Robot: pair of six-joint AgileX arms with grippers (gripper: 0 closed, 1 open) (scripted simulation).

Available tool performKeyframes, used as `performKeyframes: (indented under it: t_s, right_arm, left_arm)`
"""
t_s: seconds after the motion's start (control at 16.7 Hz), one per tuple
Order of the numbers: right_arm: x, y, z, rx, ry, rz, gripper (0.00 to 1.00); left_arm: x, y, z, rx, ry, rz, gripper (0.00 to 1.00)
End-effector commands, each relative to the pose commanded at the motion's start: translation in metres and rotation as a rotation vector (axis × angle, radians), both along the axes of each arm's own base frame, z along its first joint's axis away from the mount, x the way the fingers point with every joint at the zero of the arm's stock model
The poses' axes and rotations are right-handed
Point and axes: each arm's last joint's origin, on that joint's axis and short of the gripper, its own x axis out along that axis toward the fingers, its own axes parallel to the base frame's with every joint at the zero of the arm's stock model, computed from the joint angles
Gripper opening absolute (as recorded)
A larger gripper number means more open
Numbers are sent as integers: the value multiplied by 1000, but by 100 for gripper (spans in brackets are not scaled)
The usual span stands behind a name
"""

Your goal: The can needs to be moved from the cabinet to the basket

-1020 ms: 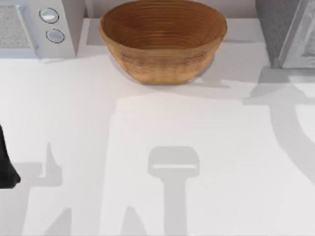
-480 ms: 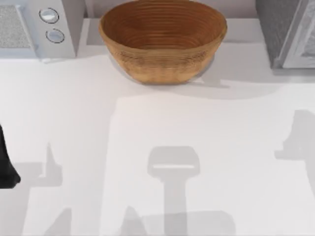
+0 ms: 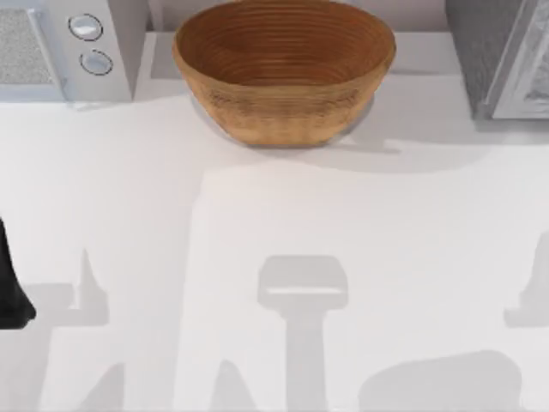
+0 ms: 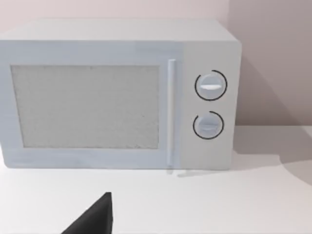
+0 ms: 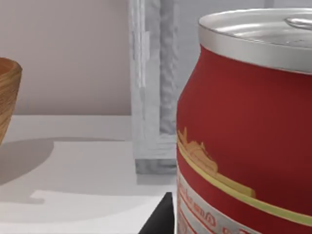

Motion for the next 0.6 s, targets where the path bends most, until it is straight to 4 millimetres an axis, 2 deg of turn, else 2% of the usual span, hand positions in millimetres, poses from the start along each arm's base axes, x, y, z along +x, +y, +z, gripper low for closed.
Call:
performKeyframes:
  t_s: [0.42, 0.6]
  right_arm:
    - [1, 0, -6, 2, 11, 2, 0]
    - [2, 2, 9, 0, 0, 2, 0]
  left_arm:
    - [0, 0, 0, 0, 0, 0, 100]
    - [0, 0, 0, 0, 0, 0, 100]
